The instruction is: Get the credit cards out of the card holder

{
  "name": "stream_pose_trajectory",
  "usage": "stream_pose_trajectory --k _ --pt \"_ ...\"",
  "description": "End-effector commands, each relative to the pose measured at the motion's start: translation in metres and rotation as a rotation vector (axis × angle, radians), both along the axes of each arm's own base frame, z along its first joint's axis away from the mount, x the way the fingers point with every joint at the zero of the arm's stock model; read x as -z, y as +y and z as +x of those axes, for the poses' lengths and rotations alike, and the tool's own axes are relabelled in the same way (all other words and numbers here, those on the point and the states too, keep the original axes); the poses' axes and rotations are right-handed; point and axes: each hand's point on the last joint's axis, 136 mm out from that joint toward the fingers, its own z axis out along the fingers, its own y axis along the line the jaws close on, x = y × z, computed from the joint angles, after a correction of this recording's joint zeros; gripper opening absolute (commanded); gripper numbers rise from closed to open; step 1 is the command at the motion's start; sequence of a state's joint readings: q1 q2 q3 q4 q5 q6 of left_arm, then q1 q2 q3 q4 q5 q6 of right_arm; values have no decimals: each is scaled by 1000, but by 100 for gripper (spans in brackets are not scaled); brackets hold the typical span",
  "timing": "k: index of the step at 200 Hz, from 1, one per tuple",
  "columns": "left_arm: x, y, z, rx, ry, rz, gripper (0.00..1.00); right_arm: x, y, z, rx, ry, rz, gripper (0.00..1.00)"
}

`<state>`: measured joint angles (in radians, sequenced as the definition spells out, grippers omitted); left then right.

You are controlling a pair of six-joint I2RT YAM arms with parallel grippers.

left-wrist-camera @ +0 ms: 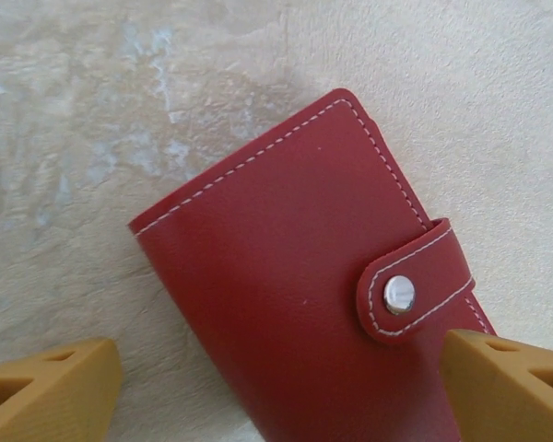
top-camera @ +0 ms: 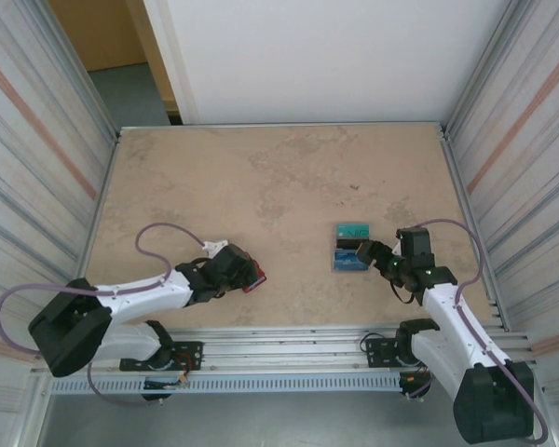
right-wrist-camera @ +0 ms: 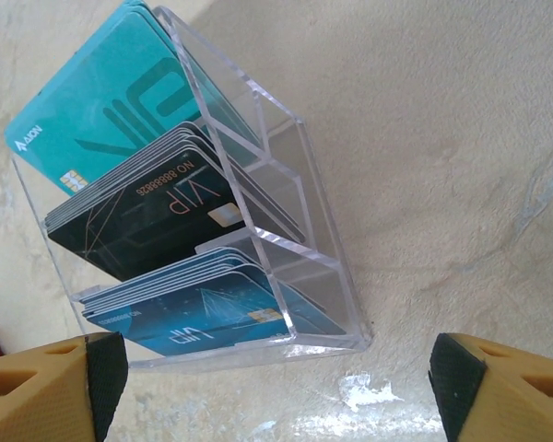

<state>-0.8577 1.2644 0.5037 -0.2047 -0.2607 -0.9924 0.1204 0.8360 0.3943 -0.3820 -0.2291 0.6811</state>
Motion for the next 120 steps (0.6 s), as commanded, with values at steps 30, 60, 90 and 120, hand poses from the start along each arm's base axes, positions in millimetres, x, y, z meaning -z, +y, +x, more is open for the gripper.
stream_pose_trajectory --k 30,60,90,120 --pt "-5 -29 14 95 13 13 85 2 1 1 -10 11 -13 87" --pt "-7 -43 21 198 18 69 84 1 1 1 -8 10 -12 87" --pt "-3 -55 21 294 68 120 92 -2 1 2 -11 8 -14 88" --pt "2 -53 17 340 131 218 99 -4 1 2 -12 2 -13 88"
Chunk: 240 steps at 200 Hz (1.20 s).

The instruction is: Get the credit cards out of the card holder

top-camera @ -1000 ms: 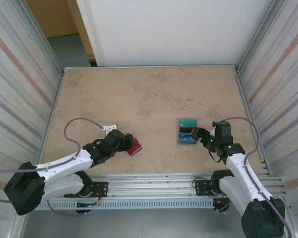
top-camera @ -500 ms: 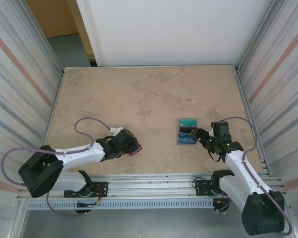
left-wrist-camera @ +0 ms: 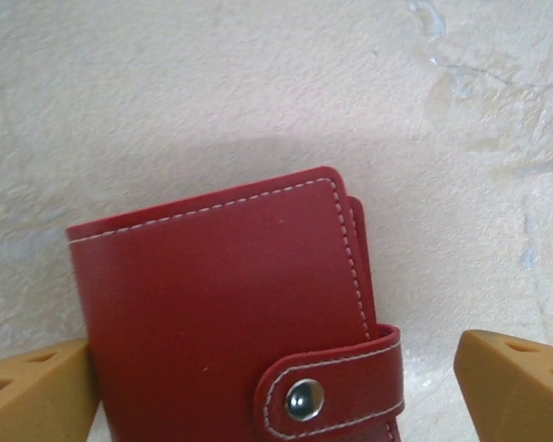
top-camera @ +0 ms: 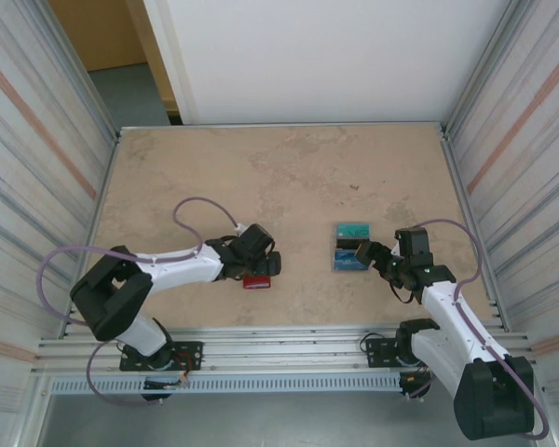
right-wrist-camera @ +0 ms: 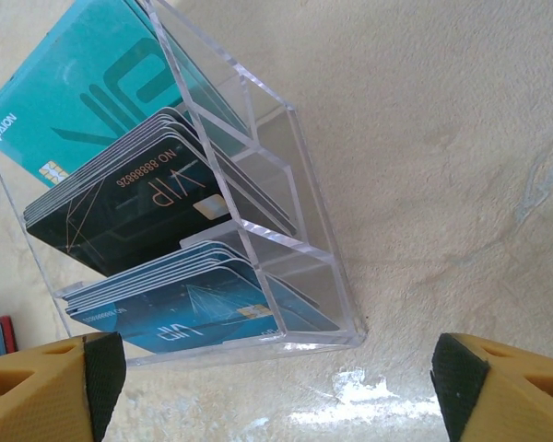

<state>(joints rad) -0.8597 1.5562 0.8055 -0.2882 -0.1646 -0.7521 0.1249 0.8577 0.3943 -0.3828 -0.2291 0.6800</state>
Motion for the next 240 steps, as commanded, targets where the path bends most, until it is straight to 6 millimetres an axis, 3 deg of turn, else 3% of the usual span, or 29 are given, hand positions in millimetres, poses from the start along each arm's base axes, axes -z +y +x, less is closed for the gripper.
stream_pose_trajectory --k 1,69,99,116,148,184,240 --pt "5 5 -11 86 59 114 99 -8 0 3 -8 -20 -10 88" --pt "18 20 -27 86 128 296 96 -10 0 3 -9 -21 -14 89" --pt "23 23 -29 93 133 324 85 -11 0 3 -7 -26 -13 89" --pt "21 19 -25 97 116 313 74 -13 -1 4 -5 -28 -15 89" --pt "7 3 -17 128 43 244 62 -23 -2 3 1 -36 -26 89" --pt "-14 -6 -10 140 -60 147 56 -41 3 2 -15 -68 -36 89" --pt "-46 -16 -3 180 -230 -9 53 -80 46 12 -101 -148 77 89"
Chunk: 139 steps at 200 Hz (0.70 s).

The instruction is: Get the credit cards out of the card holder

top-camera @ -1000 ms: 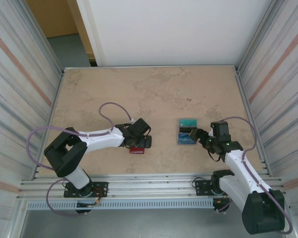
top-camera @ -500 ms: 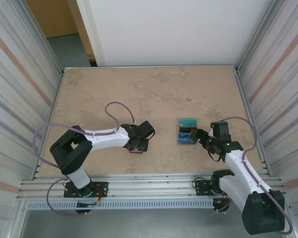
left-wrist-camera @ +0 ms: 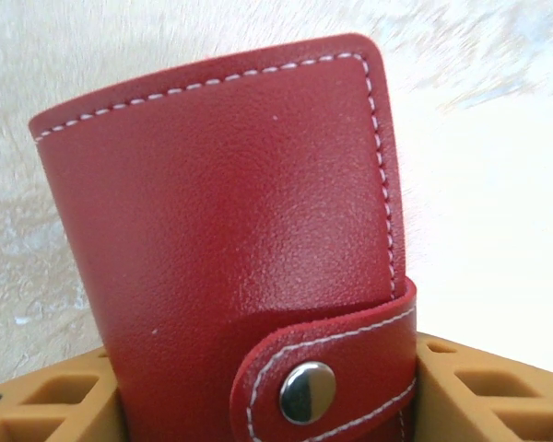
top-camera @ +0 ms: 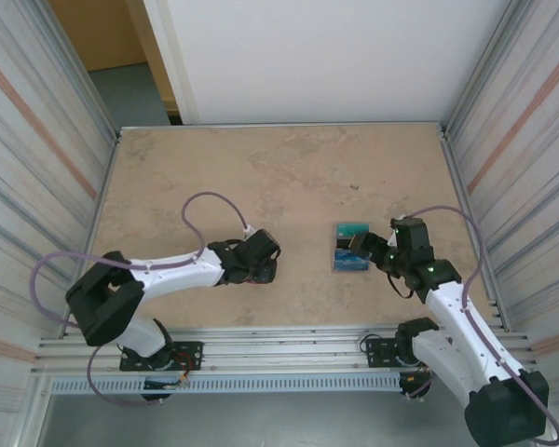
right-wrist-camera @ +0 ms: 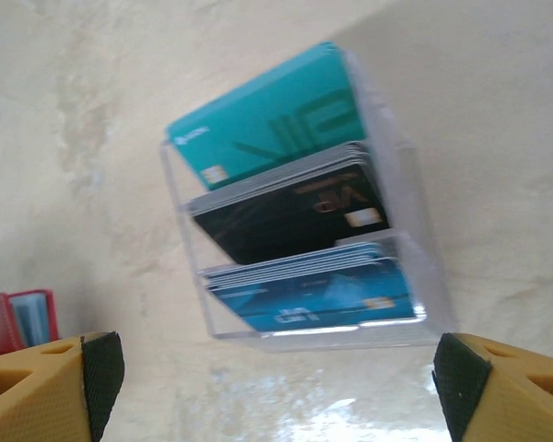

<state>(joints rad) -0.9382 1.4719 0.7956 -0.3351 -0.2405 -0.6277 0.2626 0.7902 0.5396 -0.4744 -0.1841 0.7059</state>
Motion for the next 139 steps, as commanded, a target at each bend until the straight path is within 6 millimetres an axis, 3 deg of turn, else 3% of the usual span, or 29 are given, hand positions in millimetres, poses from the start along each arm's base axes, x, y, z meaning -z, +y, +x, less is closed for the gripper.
stream_pose_trajectory --k 1,86,139 --pt "-26 -12 12 36 -128 -94 53 -22 20 5 -19 -29 78 89" --pt "-80 -50 0 281 -369 -351 54 -70 139 11 -371 -103 226 86" --pt "-102 -63 -9 374 -415 -445 54 -75 175 15 -463 -93 322 84"
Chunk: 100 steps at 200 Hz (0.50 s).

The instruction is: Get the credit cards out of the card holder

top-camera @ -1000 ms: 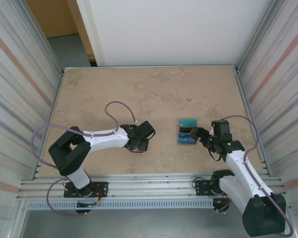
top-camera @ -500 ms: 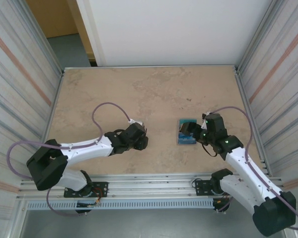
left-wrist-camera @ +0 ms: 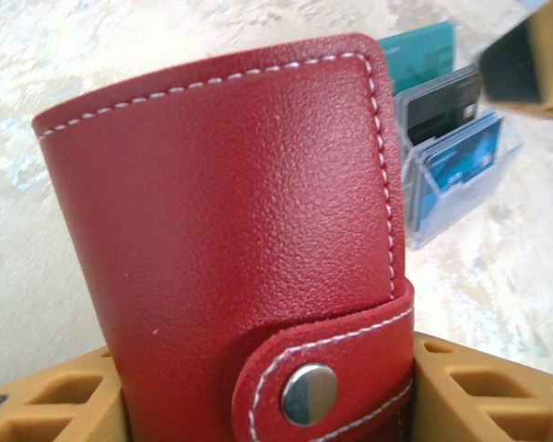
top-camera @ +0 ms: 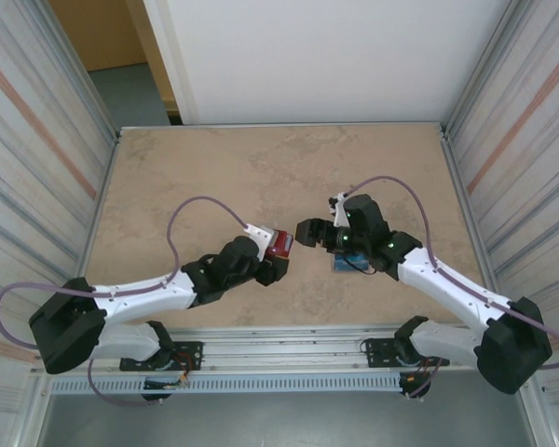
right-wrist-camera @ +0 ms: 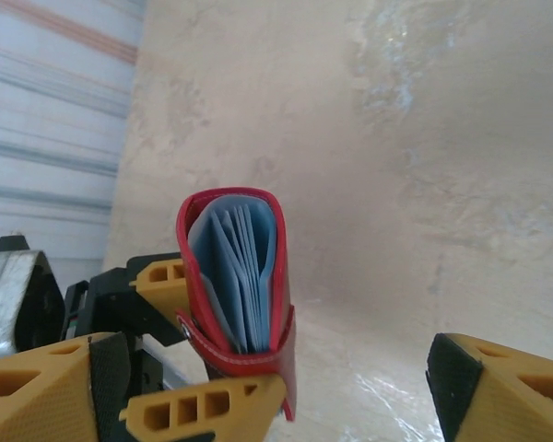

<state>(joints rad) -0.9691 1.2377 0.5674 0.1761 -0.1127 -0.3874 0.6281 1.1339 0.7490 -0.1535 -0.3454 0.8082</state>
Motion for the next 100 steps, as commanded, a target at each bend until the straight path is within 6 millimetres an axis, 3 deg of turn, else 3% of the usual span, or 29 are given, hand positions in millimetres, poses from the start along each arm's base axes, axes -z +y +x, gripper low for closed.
stream_pose_trajectory --k 1,69,100 --pt "-34 -15 -4 82 -89 -98 54 -19 20 4 -45 -14 92 84" --pt "-38 -20 -3 91 -80 -109 54 -14 53 5 -139 22 128 77" --pt "-40 -22 -2 90 -84 -118 55 -3 57 7 -145 47 117 62"
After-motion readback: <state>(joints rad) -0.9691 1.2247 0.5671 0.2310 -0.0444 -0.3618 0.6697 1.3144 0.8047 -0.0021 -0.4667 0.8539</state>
